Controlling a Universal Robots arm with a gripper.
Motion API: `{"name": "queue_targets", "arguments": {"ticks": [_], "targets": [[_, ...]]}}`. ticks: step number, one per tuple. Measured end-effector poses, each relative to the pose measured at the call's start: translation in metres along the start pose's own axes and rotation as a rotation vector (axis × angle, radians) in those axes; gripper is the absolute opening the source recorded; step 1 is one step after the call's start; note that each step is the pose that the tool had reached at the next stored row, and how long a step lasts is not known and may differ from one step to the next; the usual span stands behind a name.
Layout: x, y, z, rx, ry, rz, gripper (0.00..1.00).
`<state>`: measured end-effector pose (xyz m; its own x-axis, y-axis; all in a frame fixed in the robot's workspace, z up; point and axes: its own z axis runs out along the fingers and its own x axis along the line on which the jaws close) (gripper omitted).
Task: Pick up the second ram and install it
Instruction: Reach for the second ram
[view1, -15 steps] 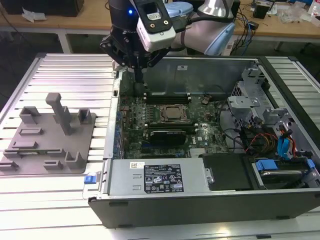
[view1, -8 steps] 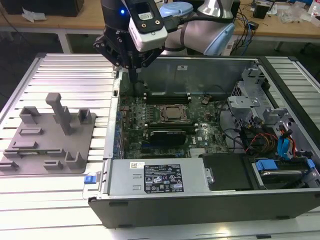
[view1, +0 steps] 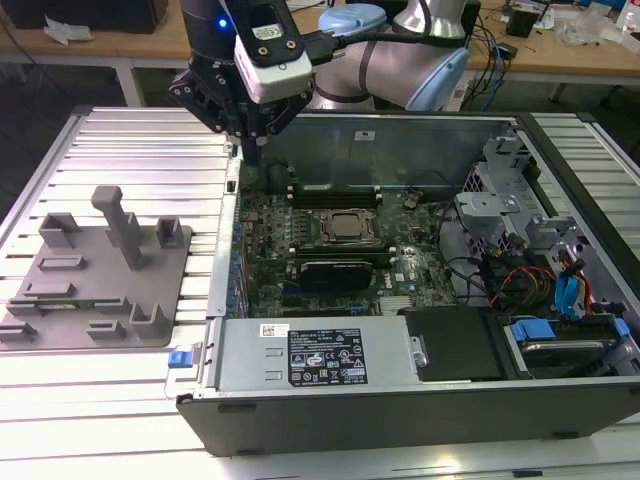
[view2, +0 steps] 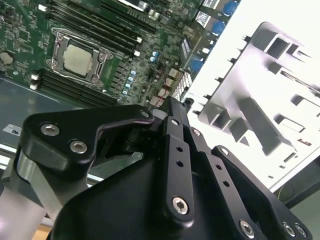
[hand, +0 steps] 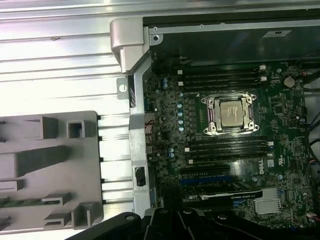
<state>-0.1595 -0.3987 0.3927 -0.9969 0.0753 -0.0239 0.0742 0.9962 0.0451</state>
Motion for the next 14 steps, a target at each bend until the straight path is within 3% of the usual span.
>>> {"name": "queue_targets", "arguments": {"ticks": [4, 10, 14], "targets": [[0.0116, -0.0009, -0.0001, 0.0, -0.0001, 0.0, 0.08], [0.0194, -0.0015, 0.0, 0.0, -0.0002, 0.0, 0.08], [0.0317, -0.0024, 0.0001, 0.0, -0.0002, 0.0, 0.08]]}}
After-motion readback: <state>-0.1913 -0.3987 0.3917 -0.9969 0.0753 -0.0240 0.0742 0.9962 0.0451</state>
